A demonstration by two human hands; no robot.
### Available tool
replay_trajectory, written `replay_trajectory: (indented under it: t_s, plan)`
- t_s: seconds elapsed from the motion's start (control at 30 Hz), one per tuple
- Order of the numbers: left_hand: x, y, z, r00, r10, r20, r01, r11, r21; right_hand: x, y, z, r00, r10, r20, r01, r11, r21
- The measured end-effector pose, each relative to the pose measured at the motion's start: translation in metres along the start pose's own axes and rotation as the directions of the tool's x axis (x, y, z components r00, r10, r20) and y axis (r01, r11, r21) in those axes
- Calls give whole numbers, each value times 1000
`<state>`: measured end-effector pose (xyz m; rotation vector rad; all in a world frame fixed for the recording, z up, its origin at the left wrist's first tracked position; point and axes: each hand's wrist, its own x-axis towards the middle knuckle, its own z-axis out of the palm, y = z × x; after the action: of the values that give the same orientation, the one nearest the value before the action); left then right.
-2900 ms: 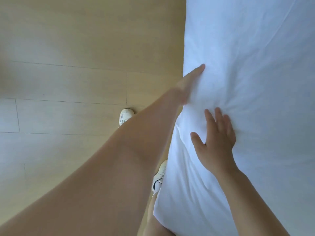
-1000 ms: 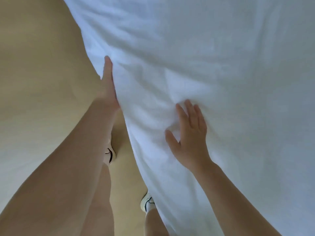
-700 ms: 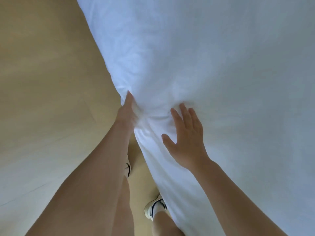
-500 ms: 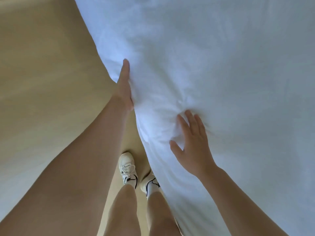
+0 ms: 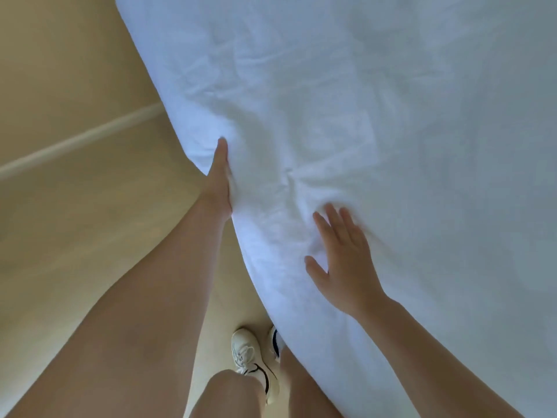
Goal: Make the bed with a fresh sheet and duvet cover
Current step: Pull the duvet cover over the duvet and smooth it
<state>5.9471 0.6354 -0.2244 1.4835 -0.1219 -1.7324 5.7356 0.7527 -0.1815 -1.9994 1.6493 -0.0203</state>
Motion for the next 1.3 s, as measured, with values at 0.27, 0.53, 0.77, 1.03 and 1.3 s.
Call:
replay_trajectory:
  t_s: [0.27, 0.53, 0.77, 1.03, 1.3]
  plan:
    - [25, 4, -39, 808, 28, -589, 148, 957, 249, 91, -38, -35, 993, 21, 114, -21, 1000, -3]
    - [89, 138, 30, 626, 774, 95, -483, 290, 827, 187, -50, -22, 924, 304, -232, -294, 953, 76]
    - [197, 216, 75, 315, 134, 940, -575, -760, 302, 248, -68, -23, 853, 415, -315, -418, 906, 62]
    - [220, 304, 95, 807, 451, 382, -119, -510, 852, 315, -80, -45, 881, 286, -377, -302, 953, 18]
    - [159, 173, 139, 269, -171, 948, -693, -717, 67, 244, -7, -33, 818, 397, -417, -455, 889, -45]
